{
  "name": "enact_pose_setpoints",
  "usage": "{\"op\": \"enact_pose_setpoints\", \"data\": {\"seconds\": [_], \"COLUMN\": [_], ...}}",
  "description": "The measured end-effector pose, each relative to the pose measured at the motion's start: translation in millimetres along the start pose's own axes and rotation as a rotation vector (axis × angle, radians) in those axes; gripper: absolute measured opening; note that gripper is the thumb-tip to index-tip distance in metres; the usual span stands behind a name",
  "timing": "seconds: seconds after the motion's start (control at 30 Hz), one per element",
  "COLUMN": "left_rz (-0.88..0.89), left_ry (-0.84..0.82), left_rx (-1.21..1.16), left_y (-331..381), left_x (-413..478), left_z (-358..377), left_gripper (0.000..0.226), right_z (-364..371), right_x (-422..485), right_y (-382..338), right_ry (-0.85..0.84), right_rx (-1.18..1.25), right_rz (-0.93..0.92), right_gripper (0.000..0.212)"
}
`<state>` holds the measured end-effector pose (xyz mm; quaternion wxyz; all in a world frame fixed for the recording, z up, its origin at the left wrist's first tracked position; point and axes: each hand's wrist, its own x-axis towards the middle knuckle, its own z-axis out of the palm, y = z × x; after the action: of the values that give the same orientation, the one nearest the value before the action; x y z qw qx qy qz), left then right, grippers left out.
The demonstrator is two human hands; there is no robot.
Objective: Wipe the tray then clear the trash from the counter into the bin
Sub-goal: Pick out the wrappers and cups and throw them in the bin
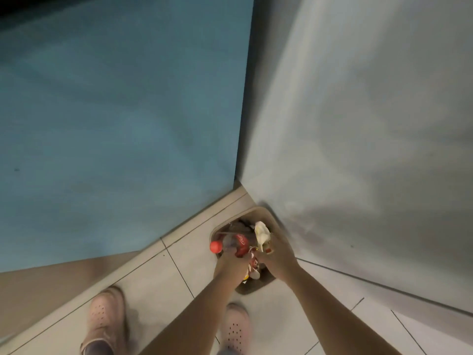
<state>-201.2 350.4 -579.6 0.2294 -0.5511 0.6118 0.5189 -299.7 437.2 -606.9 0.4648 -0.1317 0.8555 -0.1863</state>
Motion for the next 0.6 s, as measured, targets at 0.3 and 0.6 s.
{"op": "enact_pose_setpoints", "data": {"seconds": [0.3,0.6], "left_rz": [0.219,0.721], "left_ry": [0.229,0.359], "left_rx": [-0.212,-0.177], "left_y": [29.4,77.6], "left_x": [-125.9,-378.7], "left_z": [-97.2,-278.5], "left_gripper": [0.012,0.02], "right_z": [-33.7,-123.2], "right_x": [-112.1,-336.0], "right_y": [-90.2,-280.7], "right_ry": [0.148,0.142], "right_rx": [0.169,0.485], "right_rz": [-0.118,-0.657], "right_gripper": [0.031,0.026]}}
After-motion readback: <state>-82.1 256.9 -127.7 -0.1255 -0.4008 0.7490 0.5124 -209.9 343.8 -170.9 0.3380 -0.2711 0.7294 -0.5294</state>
